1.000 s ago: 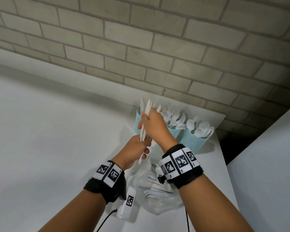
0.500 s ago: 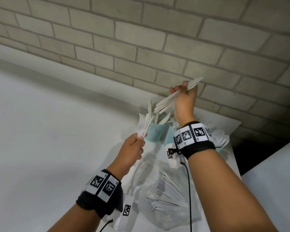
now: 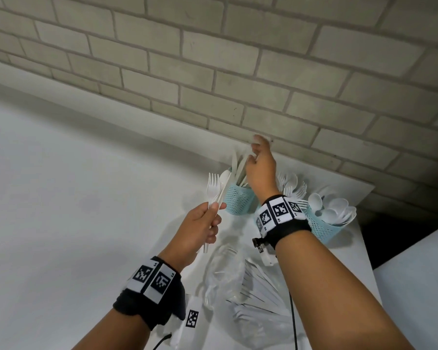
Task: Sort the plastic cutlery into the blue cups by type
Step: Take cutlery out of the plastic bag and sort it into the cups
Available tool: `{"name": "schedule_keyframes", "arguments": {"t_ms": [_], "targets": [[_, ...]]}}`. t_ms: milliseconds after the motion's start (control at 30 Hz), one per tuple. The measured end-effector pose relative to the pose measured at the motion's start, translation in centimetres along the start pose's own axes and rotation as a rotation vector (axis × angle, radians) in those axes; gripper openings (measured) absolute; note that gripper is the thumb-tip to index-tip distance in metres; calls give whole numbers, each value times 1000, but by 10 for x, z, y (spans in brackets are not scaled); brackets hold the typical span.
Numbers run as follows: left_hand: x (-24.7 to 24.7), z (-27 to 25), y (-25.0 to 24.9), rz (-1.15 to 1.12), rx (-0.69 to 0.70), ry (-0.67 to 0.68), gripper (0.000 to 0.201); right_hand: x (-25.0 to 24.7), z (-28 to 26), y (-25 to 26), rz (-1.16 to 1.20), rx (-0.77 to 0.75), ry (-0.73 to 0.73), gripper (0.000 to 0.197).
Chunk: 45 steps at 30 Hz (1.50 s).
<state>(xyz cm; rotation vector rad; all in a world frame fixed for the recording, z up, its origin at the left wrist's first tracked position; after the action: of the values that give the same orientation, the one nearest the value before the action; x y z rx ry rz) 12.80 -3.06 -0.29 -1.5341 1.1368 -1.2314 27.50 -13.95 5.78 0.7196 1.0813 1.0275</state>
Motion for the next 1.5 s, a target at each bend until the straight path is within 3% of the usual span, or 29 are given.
{"name": "schedule_keyframes", "arguments": {"t_ms": [100, 200, 300, 367, 500, 567, 667, 833, 967, 1000, 1100, 1200, 1333, 1400, 1500], "targets": [[2, -2, 0, -34, -10, 32, 25, -1, 3, 0, -150, 46, 94, 39], [4, -5, -2, -41, -12, 66, 25, -14, -6, 18, -79, -95, -28, 53], [8, -6, -4, -85, -22, 91, 24, -24, -27, 35, -100, -223, -132, 32], [10, -7, -6, -123, -31, 93, 22, -25, -40, 39, -171, -167, -50, 19], [14, -6, -9, -158, -40, 73, 20, -22, -53, 31, -160, 115, 272, 39], [16, -5, -10, -145, -37, 67, 20, -25, -54, 30, -67, 176, 313, 31], [16, -6, -11, -123, -33, 39, 20, -38, -46, 34, 23, 172, 190, 10], [11, -4, -9, -204, -67, -10, 18, -73, -24, 52, 205, 9, -240, 19], [7, -2, -5, -200, -92, -24, 17, -82, -14, 47, 235, -109, -455, 11], [7, -2, -4, -184, -95, -23, 18, -80, -15, 43, 184, -137, -457, 6], [7, 0, -1, -160, -86, -15, 19, -62, -17, 25, -96, -177, -308, 19], [8, 0, 0, -116, -66, 2, 20, -45, -19, 0, -396, -110, -123, 29], [8, -1, 0, -80, -75, 21, 26, -34, -24, -13, -712, -30, 60, 30], [9, -1, 0, -96, -86, 25, 31, -33, -29, -5, -717, -38, 59, 31], [11, -2, -1, -122, -85, 50, 31, -38, -41, 17, -531, -193, -126, 31]]}}
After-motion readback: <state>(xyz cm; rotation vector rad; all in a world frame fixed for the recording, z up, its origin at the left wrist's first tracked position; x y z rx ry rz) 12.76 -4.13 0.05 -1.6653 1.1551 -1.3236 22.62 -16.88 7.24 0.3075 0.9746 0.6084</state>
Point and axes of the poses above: each hand's wrist, its own z-axis towards the middle knuckle, its own x-axis out of the palm, y = z × x, the point moved 3 cm from there along z, towards the middle knuckle, and after that the axes turned 4 degrees about z, right-handed, at the moved point
